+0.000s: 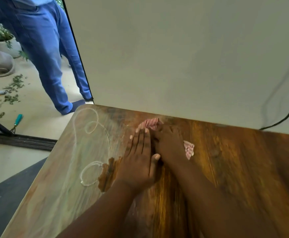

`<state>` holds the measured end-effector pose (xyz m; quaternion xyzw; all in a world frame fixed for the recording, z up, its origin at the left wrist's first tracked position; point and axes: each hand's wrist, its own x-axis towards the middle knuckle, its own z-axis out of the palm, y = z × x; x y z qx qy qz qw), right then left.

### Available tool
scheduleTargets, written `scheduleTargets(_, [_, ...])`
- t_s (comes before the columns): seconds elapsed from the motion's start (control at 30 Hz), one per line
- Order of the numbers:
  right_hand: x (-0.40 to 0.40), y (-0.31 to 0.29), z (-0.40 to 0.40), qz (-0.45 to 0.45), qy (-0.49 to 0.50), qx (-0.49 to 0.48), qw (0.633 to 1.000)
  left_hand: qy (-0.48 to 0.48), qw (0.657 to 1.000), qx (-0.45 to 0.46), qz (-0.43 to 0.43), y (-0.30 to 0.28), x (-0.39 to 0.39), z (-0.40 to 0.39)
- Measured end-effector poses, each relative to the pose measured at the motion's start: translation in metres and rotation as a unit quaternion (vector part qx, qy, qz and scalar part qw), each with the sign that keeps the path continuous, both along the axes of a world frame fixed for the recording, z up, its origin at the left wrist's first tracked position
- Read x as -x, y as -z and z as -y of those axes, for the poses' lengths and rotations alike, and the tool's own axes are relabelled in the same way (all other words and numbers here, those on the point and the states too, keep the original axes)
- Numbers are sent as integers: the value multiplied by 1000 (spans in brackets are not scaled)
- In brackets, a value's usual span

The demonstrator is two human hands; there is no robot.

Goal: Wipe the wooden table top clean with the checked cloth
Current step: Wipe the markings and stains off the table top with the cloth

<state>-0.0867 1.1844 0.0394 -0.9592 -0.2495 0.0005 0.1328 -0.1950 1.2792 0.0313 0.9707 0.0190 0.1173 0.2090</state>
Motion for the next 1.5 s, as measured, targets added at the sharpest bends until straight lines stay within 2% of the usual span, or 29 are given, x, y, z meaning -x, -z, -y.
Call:
scheduleTargets(0.07, [1,-6,31,-13,-39,-66,997,-4,1000,-10,6,1,0,0])
scheduleTargets(0.13, [-25,-9,43,-1,9,-61,998,-2,1000,-14,11,2,-1,0])
scheduleTargets(0.23, [-60,-10,6,75,90,-44,992,-4,1000,-18,16,3,1,1])
scheduleTargets(0.27, [-62,-8,-12,80,76,-12,994,-5,1000,-19,20,2,1,1])
scheduleTargets(0.37, [-43,1,-41,23,-20,6,1000,-10,1000,-11,23,2,1,1])
scheduleTargets(0.43, [-22,0,-17,-23,-100,-5,995,-12,1000,3,16,3,1,1])
scheduleTargets(0.5, [-2,-8,21,-27,-186,-22,982,-9,1000,-5,5,3,2,0])
scheduleTargets(0.53, [-4,-10,43,-21,-194,-34,980,-8,1000,-13,4,2,2,0])
scheduleTargets(0.63, [-45,-10,70,45,-57,-49,996,-9,1000,-15,-4,0,2,1])
scheduleTargets(0.7, [-64,-5,42,92,31,1,995,-12,1000,-14,-7,1,2,1])
scheduleTargets(0.77, [-55,0,-4,77,73,38,994,-20,1000,-14,1,1,3,2])
scheduleTargets(0.83, [-29,9,-26,68,-6,43,997,-26,1000,-5,4,1,3,1])
scheduleTargets(0.9, [4,9,-3,14,-122,39,992,-26,1000,3,-6,0,3,1])
scheduleTargets(0.93, [19,7,22,-19,-148,17,989,-23,1000,4,-6,-1,4,0])
scheduleTargets(1.0, [43,-2,72,-49,-153,-15,987,-18,1000,1,-8,-4,5,0])
scheduleTargets(1.07, [30,-4,91,-12,-114,13,993,-17,1000,-7,-9,-5,6,0])
scheduleTargets(1.2, [8,6,14,-33,66,-41,996,-25,1000,4,-13,-4,4,0])
scheduleTargets(1.23, [20,1,-6,-48,61,-60,995,-22,1000,16,-8,-6,6,0])
scheduleTargets(1.3, [55,-4,-12,-139,-17,-101,985,-1,999,39,7,-10,12,-7])
scheduleTargets(1.37, [96,-18,17,-92,-136,-97,982,24,998,48,29,-22,25,-25])
scheduleTargets(1.4, [109,-18,36,-66,-162,-101,979,30,997,57,38,-30,32,-39])
scheduleTargets(1.5, [94,-12,84,-70,-108,-65,990,2,998,43,38,-53,56,-80])
